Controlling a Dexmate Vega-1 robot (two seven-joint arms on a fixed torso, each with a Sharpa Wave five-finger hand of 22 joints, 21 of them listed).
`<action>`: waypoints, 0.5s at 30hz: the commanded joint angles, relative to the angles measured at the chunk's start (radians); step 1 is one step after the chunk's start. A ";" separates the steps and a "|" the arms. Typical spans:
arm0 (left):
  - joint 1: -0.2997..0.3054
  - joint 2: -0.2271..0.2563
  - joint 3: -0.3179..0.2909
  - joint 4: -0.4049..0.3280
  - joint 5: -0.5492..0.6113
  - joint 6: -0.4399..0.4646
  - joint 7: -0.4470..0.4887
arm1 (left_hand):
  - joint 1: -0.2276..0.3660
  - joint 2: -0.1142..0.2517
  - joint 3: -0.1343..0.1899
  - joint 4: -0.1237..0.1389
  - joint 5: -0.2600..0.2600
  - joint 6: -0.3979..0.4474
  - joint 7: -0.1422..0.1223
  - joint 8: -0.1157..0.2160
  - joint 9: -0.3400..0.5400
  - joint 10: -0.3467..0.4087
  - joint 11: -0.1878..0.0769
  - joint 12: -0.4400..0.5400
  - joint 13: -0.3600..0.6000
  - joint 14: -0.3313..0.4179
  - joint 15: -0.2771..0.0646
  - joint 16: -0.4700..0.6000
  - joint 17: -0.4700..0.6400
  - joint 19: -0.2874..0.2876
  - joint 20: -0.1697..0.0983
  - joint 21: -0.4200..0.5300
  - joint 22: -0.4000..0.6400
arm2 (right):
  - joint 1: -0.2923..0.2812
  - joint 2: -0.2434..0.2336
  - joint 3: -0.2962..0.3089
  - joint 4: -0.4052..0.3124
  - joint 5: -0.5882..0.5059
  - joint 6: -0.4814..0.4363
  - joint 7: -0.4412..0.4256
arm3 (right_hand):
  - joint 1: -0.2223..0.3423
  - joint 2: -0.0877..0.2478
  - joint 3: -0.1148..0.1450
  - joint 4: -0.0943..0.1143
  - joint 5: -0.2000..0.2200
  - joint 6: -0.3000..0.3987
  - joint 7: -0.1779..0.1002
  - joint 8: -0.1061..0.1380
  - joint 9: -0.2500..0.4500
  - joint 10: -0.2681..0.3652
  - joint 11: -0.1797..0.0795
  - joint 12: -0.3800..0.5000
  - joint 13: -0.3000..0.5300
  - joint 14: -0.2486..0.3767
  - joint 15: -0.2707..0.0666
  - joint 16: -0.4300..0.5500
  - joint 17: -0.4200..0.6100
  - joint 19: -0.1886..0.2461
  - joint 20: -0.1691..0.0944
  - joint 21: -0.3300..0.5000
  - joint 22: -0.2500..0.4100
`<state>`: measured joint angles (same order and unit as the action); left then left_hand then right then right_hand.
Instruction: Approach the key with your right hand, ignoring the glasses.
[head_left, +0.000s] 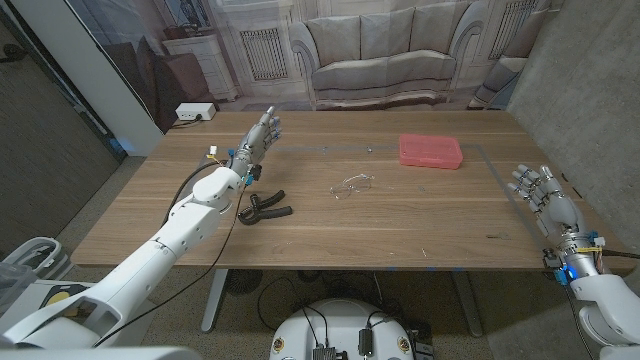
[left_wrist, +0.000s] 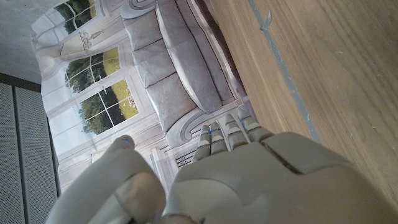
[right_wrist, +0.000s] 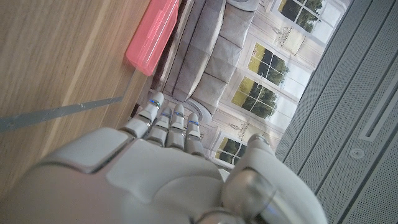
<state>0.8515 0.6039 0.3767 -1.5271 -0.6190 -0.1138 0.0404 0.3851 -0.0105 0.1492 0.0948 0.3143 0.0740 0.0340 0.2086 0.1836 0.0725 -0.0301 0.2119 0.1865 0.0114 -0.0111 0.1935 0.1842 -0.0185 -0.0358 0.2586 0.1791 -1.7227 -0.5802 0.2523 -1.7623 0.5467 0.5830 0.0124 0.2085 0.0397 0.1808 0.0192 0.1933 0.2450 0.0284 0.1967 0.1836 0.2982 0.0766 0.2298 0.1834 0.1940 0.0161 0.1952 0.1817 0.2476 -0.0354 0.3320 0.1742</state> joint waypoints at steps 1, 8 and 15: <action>-0.004 0.003 -0.003 -0.007 -0.007 0.000 -0.005 | 0.000 0.004 -0.003 0.000 0.000 0.008 -0.001 -0.002 0.005 0.009 0.003 -0.004 0.002 0.007 -0.002 0.000 0.001 0.005 -0.027 -0.004 0.003 | -0.006 0.020 0.000 0.003 -0.115 0.007 -0.069 | -0.003 -0.004 -0.001 -0.005 0.008 0.010 -0.007 0.007 0.005 0.006 -0.006 0.006 0.004 0.012 -0.001 -0.001 0.002 0.007 -0.001 -0.006 0.006; 0.007 0.010 -0.009 -0.028 -0.010 0.002 0.000 | 0.000 0.005 -0.005 0.000 -0.001 0.008 -0.003 -0.003 0.005 0.011 0.002 -0.004 0.002 0.008 -0.001 -0.001 0.001 0.006 -0.027 -0.006 0.003 | -0.009 0.033 0.001 0.012 -0.154 0.041 -0.085 | -0.004 -0.008 -0.004 -0.006 0.009 0.013 -0.016 0.007 0.005 0.016 -0.016 0.008 0.004 0.019 -0.010 0.000 0.002 0.011 -0.003 -0.009 0.006; 0.014 0.015 -0.012 -0.042 -0.009 0.001 0.005 | 0.001 0.006 -0.006 0.000 -0.001 0.008 -0.002 -0.003 0.005 0.009 0.006 -0.005 0.002 0.007 -0.001 -0.001 0.001 0.006 -0.027 -0.007 0.004 | -0.027 0.050 0.020 -0.013 -0.254 0.041 -0.140 | -0.005 -0.010 -0.006 -0.008 0.010 0.019 -0.021 0.008 0.005 0.022 -0.025 0.009 0.004 0.022 -0.012 0.000 0.002 0.013 -0.003 -0.012 0.006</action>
<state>0.8547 0.6110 0.3717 -1.5470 -0.6269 -0.1129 0.0373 0.3851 -0.0105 0.1474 0.0969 0.3144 0.0739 0.0340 0.2086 0.1836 0.0726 -0.0300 0.2079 0.1865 0.0114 -0.0111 0.1935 0.1841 -0.0185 -0.0358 0.2539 0.1790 -1.7314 -0.5541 0.2522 -1.7544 0.4224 0.6120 -0.0570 0.2045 0.0357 0.1780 0.0164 0.1948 0.2575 0.0158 0.1967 0.1835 0.3161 0.0586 0.2298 0.1834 0.2084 0.0017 0.1952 0.1817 0.2528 -0.0408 0.3209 0.1795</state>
